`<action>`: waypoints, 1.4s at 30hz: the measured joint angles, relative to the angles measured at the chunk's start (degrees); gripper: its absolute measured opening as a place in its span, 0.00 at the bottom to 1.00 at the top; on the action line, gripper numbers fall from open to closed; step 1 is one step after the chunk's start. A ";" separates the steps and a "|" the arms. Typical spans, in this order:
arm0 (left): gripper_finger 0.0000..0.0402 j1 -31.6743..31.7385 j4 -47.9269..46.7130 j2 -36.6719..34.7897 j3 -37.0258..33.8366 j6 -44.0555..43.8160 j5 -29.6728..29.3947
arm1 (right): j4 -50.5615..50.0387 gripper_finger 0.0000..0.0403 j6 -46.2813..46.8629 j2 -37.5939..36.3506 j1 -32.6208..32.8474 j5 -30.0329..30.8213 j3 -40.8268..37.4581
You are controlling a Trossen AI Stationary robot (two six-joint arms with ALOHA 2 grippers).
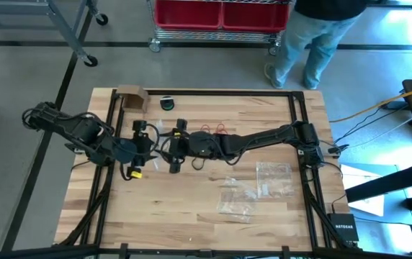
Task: Sort rubber bands
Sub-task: Put the black rubber band into the transparent zip bag
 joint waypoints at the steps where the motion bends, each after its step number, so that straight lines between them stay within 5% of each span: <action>1: 0.42 0.00 0.23 0.24 0.00 -0.56 0.00 | -0.04 0.58 0.02 0.27 0.00 -0.52 0.01; 23: 0.42 -2.34 6.86 5.98 0.12 -2.71 -0.07 | 3.32 0.58 3.32 3.75 0.06 -2.69 -0.02; 35: 0.42 -3.98 -0.48 4.72 4.58 -8.71 -0.60 | 3.76 0.58 4.35 3.97 -0.05 1.19 -0.04; 42: 0.42 -4.16 -10.92 2.70 3.63 -23.27 -1.17 | 3.50 0.58 4.39 3.97 -0.04 1.63 -0.04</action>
